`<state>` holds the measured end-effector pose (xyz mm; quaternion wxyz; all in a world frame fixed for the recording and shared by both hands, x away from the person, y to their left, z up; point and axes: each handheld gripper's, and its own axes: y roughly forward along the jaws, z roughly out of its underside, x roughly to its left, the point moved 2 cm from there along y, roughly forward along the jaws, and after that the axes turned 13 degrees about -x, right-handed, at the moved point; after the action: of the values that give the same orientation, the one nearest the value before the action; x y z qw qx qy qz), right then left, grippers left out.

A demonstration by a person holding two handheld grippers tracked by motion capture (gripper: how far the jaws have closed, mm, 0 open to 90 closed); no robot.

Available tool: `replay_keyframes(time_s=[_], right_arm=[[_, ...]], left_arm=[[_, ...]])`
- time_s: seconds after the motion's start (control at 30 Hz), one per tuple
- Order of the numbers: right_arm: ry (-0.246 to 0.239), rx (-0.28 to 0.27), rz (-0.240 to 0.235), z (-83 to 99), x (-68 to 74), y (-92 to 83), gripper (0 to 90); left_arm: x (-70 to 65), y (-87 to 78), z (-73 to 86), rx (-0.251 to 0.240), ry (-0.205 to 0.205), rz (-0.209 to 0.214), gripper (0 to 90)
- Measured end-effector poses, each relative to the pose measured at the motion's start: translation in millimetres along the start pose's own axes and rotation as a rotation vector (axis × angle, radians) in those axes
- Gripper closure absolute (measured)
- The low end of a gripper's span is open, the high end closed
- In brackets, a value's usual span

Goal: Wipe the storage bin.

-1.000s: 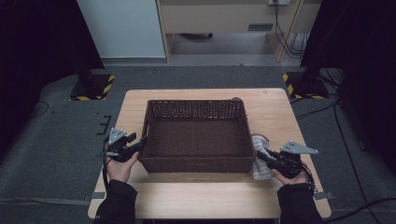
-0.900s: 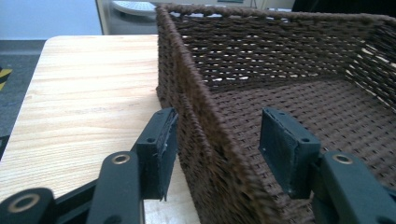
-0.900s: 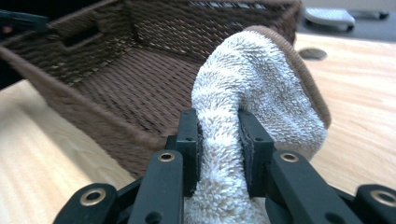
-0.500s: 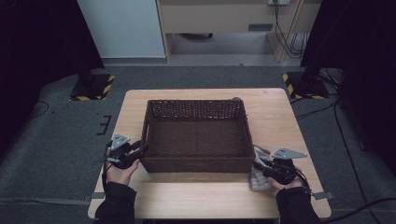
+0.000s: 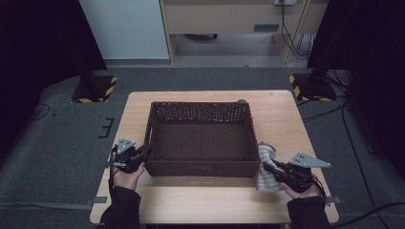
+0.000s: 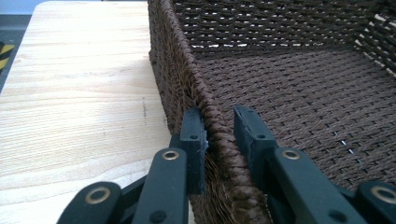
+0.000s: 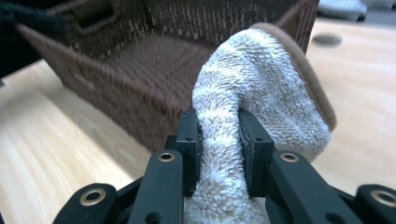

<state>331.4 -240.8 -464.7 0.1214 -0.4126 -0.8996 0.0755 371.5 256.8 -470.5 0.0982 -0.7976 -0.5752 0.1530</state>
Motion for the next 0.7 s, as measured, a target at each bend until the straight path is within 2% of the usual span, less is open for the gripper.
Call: replay_keyframes(time_s=[0.07,0.17,0.23,0.33,0.4,0.5,0.6,0.7], right_arm=[[0.006,0.041,0.006,8.5,-0.5,3.8,73.7],[0.024,0.129,0.015,21.5,-1.1,11.8,73.7],[0.018,0.17,0.021,28.6,0.0,16.4,73.7],[0.02,0.147,0.032,22.9,-0.2,11.6,73.6],[0.035,0.069,0.037,12.2,-0.2,1.5,73.6],[0.042,0.002,0.024,3.1,4.9,-10.6,73.6],[0.029,0.02,0.013,7.7,12.0,-13.1,73.6],[0.034,0.093,0.019,19.0,14.5,-6.4,73.7]], left_arm=[[0.2,-0.1,0.3,-0.004,-0.003,0.003,72.7],[0.9,-0.4,0.9,-0.011,-0.008,0.008,72.1],[1.3,-0.6,1.4,-0.015,-0.013,0.013,71.7],[1.7,-1.1,2.3,-0.017,-0.016,0.021,70.2],[1.3,-0.6,3.4,-0.012,-0.006,0.022,69.0],[2.1,-0.5,3.3,-0.011,-0.012,0.025,68.1],[2.5,-0.5,3.4,-0.012,-0.016,0.027,67.2],[2.8,-0.4,3.5,-0.013,-0.017,0.028,66.5]])
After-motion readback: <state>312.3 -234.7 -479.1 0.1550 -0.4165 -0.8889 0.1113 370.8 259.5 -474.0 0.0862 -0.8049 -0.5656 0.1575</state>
